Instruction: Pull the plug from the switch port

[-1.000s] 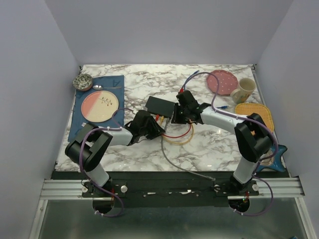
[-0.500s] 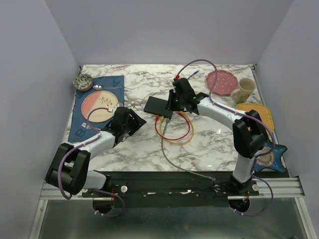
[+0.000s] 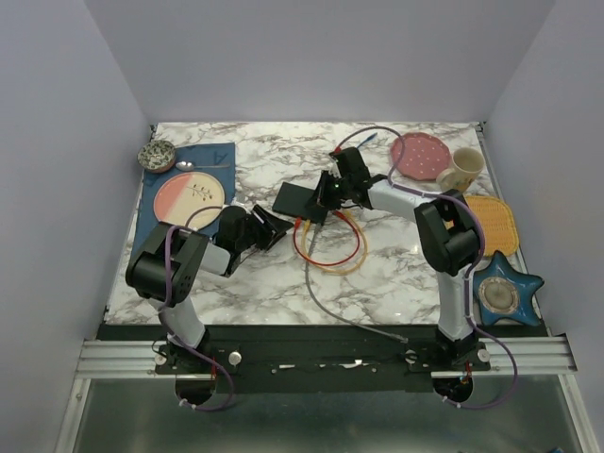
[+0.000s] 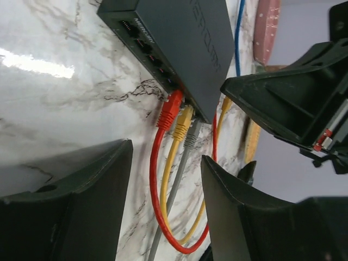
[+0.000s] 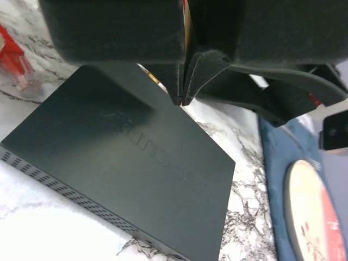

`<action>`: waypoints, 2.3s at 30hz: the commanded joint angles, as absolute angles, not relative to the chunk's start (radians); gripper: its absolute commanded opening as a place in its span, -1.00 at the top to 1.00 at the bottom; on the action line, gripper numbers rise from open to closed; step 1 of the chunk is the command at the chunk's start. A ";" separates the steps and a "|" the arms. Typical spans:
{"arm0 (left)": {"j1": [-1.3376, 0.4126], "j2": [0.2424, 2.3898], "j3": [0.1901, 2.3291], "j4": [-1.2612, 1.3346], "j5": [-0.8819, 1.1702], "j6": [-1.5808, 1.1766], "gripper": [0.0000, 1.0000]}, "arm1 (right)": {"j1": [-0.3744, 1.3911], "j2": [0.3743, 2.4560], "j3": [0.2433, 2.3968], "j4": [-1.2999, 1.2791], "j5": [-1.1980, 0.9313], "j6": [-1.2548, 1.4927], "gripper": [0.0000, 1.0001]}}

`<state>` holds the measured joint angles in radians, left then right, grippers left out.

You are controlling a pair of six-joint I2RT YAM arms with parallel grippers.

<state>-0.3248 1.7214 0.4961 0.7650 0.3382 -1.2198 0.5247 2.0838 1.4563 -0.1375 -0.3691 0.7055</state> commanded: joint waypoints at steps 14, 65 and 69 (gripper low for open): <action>-0.322 2.026 0.546 1.258 0.396 -1.390 -0.22 | 0.449 2.224 1.339 0.268 -0.733 0.931 0.95; -0.328 2.017 0.499 1.085 0.226 -1.282 -0.12 | 0.428 2.209 1.299 0.172 -0.611 0.881 0.99; -0.325 1.979 0.483 1.017 0.206 -1.272 -0.13 | 0.428 2.198 1.295 0.167 -0.604 0.873 0.99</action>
